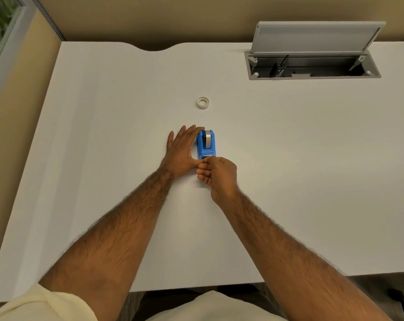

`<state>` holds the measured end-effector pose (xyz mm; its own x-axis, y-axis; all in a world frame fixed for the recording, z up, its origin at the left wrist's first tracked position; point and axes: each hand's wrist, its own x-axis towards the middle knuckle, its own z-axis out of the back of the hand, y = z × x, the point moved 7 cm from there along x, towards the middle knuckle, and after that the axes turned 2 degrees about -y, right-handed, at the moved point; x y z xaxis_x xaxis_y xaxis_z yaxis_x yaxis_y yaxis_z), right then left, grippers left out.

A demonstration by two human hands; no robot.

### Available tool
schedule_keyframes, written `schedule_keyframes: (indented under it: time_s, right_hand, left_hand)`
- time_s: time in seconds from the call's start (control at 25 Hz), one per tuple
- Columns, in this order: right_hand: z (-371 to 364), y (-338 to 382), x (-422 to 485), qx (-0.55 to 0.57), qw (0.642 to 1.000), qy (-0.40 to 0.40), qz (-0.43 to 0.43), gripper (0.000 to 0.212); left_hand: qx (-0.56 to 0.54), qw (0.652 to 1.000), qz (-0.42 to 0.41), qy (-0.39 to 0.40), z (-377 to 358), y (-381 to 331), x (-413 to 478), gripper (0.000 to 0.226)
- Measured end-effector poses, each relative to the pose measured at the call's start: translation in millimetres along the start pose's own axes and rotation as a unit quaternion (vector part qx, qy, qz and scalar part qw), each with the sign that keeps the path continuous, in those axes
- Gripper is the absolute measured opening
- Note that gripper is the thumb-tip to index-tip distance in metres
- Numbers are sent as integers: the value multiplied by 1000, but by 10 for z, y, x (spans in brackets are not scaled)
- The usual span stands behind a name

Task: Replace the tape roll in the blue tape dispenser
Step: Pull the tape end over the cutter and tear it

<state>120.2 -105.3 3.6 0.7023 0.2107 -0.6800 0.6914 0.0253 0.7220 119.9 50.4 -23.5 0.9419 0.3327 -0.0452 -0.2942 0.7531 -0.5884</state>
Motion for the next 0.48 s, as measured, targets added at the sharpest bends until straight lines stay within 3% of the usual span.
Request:
schedule_keyframes:
  time_s: [0.36,0.48]
  right_hand:
    - [-27,0,22,33,999,-1,19,27]
    - [-20,-5,31,16,1000,1,23,21]
  left_hand:
    - [2,1000,3,-10,-30,46,22,86]
    - [5,1000,3,-10,-39,59,23,87]
